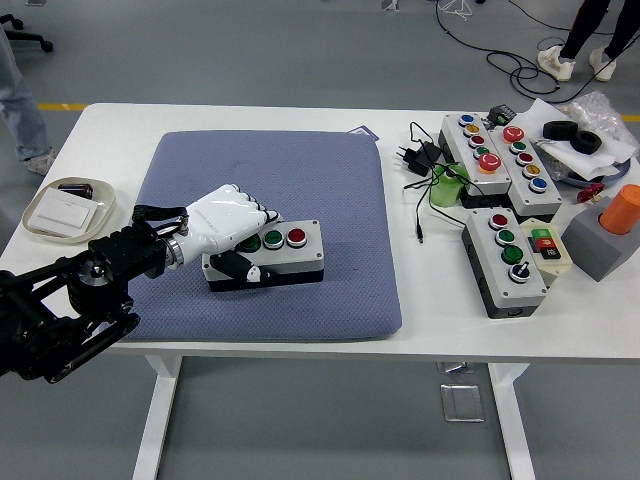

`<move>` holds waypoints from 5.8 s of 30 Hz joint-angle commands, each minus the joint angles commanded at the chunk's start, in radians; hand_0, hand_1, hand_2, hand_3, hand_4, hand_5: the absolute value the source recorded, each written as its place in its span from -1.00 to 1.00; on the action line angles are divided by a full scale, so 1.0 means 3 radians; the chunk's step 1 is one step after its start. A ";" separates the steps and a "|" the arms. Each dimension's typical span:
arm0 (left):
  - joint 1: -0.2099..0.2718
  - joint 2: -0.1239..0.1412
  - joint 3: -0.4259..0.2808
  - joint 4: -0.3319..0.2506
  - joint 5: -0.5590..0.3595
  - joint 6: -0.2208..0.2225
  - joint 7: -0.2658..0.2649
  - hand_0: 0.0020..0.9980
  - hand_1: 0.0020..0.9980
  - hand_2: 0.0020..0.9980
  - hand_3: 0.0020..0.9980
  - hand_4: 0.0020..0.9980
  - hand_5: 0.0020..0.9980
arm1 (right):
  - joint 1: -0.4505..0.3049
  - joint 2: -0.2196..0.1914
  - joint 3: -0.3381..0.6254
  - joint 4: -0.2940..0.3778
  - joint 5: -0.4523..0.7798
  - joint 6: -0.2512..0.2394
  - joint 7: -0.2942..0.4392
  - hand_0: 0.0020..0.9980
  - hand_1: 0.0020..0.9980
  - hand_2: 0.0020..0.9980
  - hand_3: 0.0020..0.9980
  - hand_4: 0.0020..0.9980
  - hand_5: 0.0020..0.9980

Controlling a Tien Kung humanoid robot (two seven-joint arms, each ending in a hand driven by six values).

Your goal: Pick up the button,place it on the desk,press the button,press the button

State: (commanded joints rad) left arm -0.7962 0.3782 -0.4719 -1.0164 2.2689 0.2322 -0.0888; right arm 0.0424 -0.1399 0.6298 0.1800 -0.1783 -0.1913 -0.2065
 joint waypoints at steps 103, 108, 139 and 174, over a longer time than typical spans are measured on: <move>0.0463 0.0253 -0.0881 -0.1718 0.0000 -0.2172 0.0887 -0.90 -1.00 -0.95 0.64 -0.32 -1.00 | -0.0024 -0.0006 0.0048 0.0000 -0.0072 -0.0007 0.0010 0.26 -0.05 0.08 0.16 -0.44 -0.96; 0.0464 0.0246 -0.0844 -0.1680 0.0000 -0.2221 0.0886 -0.91 -1.00 -0.95 0.64 -0.32 -1.00 | -0.0035 -0.0008 0.0048 0.0000 -0.0078 -0.0007 0.0013 0.26 -0.05 0.08 0.16 -0.44 -0.96; 0.0284 0.0169 -0.0773 -0.1606 0.0000 -0.1858 0.0868 -0.90 -1.00 -0.95 0.66 -0.33 -1.00 | -0.0009 -0.0014 0.0063 0.0000 -0.0117 -0.0013 0.0010 0.26 -0.05 0.08 0.16 -0.44 -0.96; 0.0256 0.0127 -0.0578 -0.1485 0.0000 -0.1917 0.0837 -0.90 -1.00 -0.95 0.67 -0.28 -1.00 | 0.0012 -0.0015 0.0086 0.0000 -0.0154 -0.0019 0.0001 0.26 -0.05 0.08 0.16 -0.44 -0.96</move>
State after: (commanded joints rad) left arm -0.7194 0.4163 -0.6453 -1.4619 2.2689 -0.3430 0.1622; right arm 0.0461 -0.1444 0.6556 0.1800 -0.2244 -0.1971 -0.2061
